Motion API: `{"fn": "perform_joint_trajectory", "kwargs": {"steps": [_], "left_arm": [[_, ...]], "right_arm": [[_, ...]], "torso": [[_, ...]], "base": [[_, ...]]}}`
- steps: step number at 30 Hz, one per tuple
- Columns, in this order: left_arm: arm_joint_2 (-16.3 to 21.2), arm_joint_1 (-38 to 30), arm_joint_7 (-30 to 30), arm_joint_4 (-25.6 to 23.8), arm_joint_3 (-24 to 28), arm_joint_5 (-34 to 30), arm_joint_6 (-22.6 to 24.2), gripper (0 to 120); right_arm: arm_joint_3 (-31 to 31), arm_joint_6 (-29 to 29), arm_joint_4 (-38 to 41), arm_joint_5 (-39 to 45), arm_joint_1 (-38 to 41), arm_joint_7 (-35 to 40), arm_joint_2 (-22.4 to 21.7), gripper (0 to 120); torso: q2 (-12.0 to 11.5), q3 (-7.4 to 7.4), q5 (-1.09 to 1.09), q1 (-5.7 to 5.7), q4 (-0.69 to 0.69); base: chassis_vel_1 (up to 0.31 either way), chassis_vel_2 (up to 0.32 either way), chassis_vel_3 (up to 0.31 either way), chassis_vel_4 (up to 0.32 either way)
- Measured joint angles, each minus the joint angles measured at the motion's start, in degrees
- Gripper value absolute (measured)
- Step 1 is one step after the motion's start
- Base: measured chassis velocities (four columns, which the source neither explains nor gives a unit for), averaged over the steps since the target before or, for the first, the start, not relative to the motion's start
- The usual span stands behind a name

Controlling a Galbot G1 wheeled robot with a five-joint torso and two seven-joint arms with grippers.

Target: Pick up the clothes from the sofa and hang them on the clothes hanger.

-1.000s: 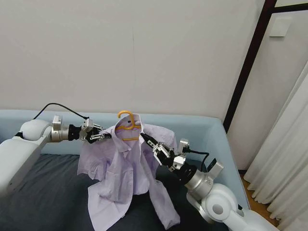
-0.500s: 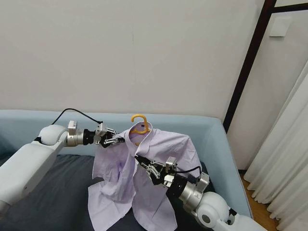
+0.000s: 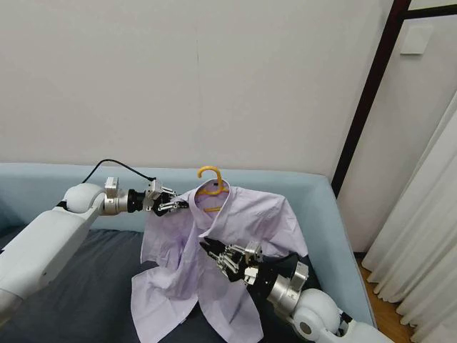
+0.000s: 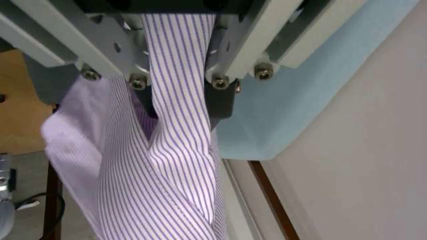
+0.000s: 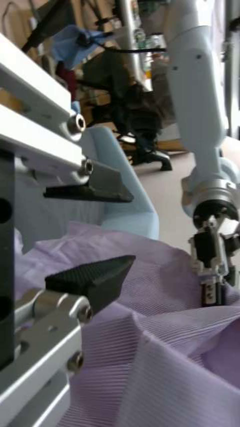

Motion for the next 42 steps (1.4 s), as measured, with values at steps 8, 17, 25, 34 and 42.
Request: {"fn": "perform_joint_trajectory", "kwargs": {"steps": [8,17,25,34,42], "left_arm": [[0.47,-2.77,4.4,2.04,0.72,-0.06,-0.79,7],[0.08,-4.48,8.68,2.35,1.44,4.38,-1.98,7],[-0.26,-1.52,9.6,-0.37,1.4,5.49,-2.12,7],[-0.42,-0.27,10.86,-1.3,1.55,6.71,-2.26,7],[-0.24,-1.08,11.2,-0.91,1.48,6.7,-2.58,7]], "right_arm": [[8.71,-0.63,2.02,6.67,1.01,-10.47,-5.49,67],[15.29,-3.69,4.37,7.03,2.59,-10.14,-10.85,96],[15.47,-10.58,1.62,-4.0,2.57,-8.75,-12.75,100],[15.53,-13.91,-1.54,-8.28,3.18,-11.42,-12.74,100],[16.6,-15.36,-4.19,-10.3,2.96,-16.01,-12.69,87]], "torso": [[0.0,0.0,-0.02,0.0,0.02],[0.01,0.0,-0.01,0.0,0.0],[0.01,0.0,-0.01,-0.01,0.01],[0.01,0.0,-0.01,-0.01,0.01],[0.01,0.0,-0.02,-0.01,0.01]], "base": [[0.0,0.0,0.0,0.0],[0.0,0.0,0.0,0.0],[0.0,0.0,0.0,0.0],[0.0,0.0,0.0,0.0],[0.0,0.0,0.0,0.0]]}}
